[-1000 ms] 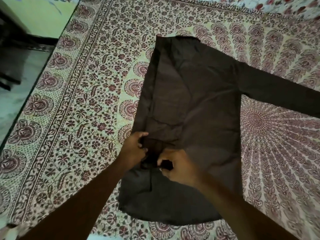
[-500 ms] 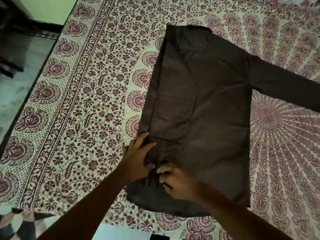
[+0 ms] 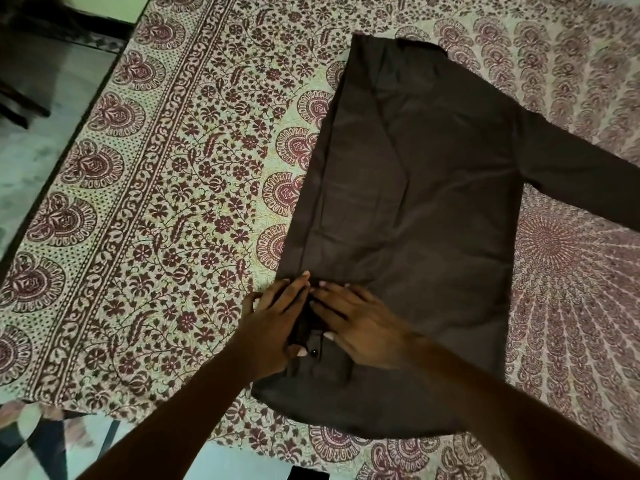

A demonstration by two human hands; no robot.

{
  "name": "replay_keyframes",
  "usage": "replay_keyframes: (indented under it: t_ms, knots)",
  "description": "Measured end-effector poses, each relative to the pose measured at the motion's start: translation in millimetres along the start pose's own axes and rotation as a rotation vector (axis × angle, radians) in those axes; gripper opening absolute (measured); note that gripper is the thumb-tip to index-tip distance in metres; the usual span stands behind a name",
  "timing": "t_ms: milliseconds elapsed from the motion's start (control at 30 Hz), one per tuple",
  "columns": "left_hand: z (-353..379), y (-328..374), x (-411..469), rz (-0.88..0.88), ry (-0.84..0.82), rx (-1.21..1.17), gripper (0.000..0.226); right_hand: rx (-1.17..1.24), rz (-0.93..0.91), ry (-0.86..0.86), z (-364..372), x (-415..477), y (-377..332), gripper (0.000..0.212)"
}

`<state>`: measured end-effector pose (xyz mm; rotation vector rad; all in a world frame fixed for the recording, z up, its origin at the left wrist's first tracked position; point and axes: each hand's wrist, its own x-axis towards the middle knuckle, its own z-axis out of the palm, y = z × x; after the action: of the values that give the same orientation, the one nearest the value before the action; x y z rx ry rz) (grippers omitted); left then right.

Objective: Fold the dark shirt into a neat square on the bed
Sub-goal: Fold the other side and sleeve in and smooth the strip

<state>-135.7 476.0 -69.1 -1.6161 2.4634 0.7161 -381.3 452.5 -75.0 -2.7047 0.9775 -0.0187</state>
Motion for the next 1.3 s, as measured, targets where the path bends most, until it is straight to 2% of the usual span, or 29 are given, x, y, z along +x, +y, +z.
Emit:
replay_keyframes:
  t_ms: [67,200,267,333,433,467,533,667,733,800,867,933,967,1000,1133,1233,1300]
  knots:
    - [3,-3,1,-0.004,-0.014,0.013,0.118,-0.09,0.063,-0.078,-2,9,29,0.069]
    - [2,-4,2,0.001,-0.053,0.034,0.123,-0.081,0.546,-0.1,-15,16,84,0.087]
    - [-2,-1,3,-0.03,-0.076,0.03,0.129,-0.079,0.646,-0.072,-22,23,93,0.089]
    - [-7,1,7,-0.068,-0.107,0.015,0.139,-0.107,0.486,-0.032,-23,31,89,0.084]
    - [-11,1,11,-0.083,-0.156,0.027,0.144,-0.155,-0.004,-0.109,-13,41,90,0.077]
    - [-11,0,12,-0.082,-0.162,0.031,0.144,-0.161,-0.081,-0.142,-11,44,95,0.077]
    - [-11,-1,12,-0.087,-0.178,0.043,0.143,-0.181,-0.006,-0.115,-10,53,115,0.079]
    - [-11,-1,14,-0.089,-0.164,0.094,0.144,-0.171,0.449,-0.023,-24,79,156,0.082]
    - [-12,-1,14,-0.097,-0.176,0.099,0.148,-0.118,0.534,-0.024,-34,91,166,0.083]
    - [-14,2,16,-0.104,-0.172,0.114,0.152,-0.134,0.49,0.02,-39,96,161,0.082]
    - [-13,3,15,-0.108,-0.164,0.124,0.154,-0.153,0.269,0.02,-36,90,147,0.079]
    - [-12,2,15,-0.111,-0.154,0.116,0.154,-0.178,0.013,-0.054,-24,76,136,0.077]
    - [-11,2,15,-0.109,-0.151,0.115,0.153,-0.205,-0.039,-0.075,-19,72,140,0.075]
    - [-11,1,15,-0.108,-0.144,0.12,0.151,-0.224,-0.02,-0.064,-19,73,149,0.074]
    - [-11,1,16,-0.1,-0.158,0.121,0.147,-0.191,0.291,-0.025,-38,95,202,0.074]
    - [-21,7,18,-0.099,-0.158,0.112,0.13,-0.216,0.252,-0.064,-58,111,217,0.079]
    - [-29,14,29,-0.083,-0.007,0.102,0.1,-0.26,0.179,-0.038,-65,115,213,0.08]
